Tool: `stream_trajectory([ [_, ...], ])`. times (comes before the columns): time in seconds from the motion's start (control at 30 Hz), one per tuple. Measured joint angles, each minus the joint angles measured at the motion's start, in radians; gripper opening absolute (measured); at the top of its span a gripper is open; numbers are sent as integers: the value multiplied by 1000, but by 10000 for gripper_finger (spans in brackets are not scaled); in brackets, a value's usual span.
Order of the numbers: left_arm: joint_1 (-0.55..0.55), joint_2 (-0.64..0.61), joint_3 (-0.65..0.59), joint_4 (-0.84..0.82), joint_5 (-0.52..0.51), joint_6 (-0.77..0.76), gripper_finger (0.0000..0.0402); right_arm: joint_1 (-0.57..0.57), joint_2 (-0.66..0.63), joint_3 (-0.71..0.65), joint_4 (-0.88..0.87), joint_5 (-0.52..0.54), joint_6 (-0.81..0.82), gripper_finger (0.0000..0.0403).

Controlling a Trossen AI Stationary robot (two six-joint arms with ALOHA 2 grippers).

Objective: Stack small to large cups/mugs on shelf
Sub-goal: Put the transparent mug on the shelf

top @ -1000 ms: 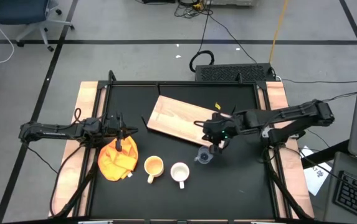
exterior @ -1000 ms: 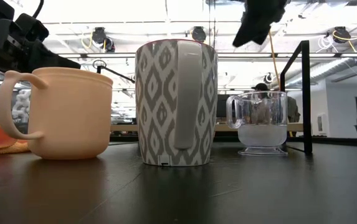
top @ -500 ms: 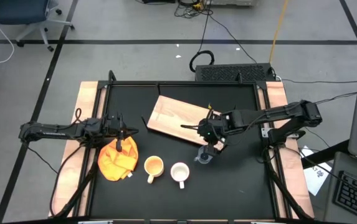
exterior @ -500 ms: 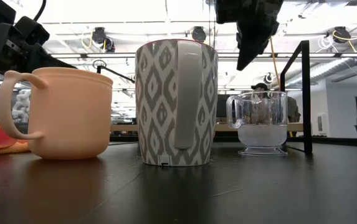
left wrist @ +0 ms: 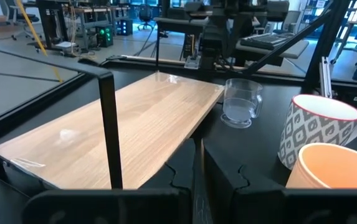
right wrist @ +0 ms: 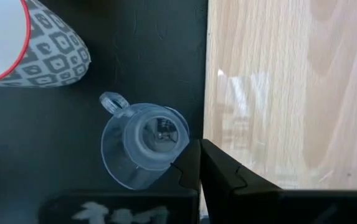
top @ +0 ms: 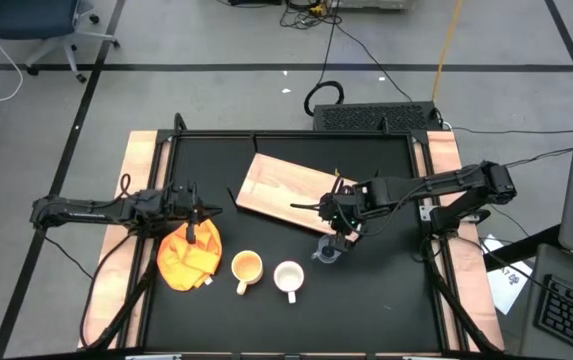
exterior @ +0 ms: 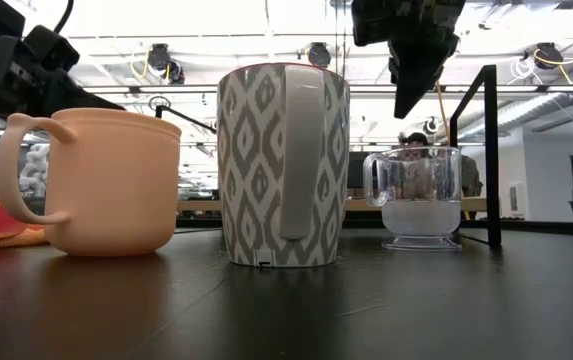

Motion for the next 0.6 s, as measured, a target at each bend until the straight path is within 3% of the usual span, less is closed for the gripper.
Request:
stream_trajectory([
  [0.6, 0, 0, 0, -4, 0, 1, 31, 42, 0, 0, -5, -52, 64, 0],
])
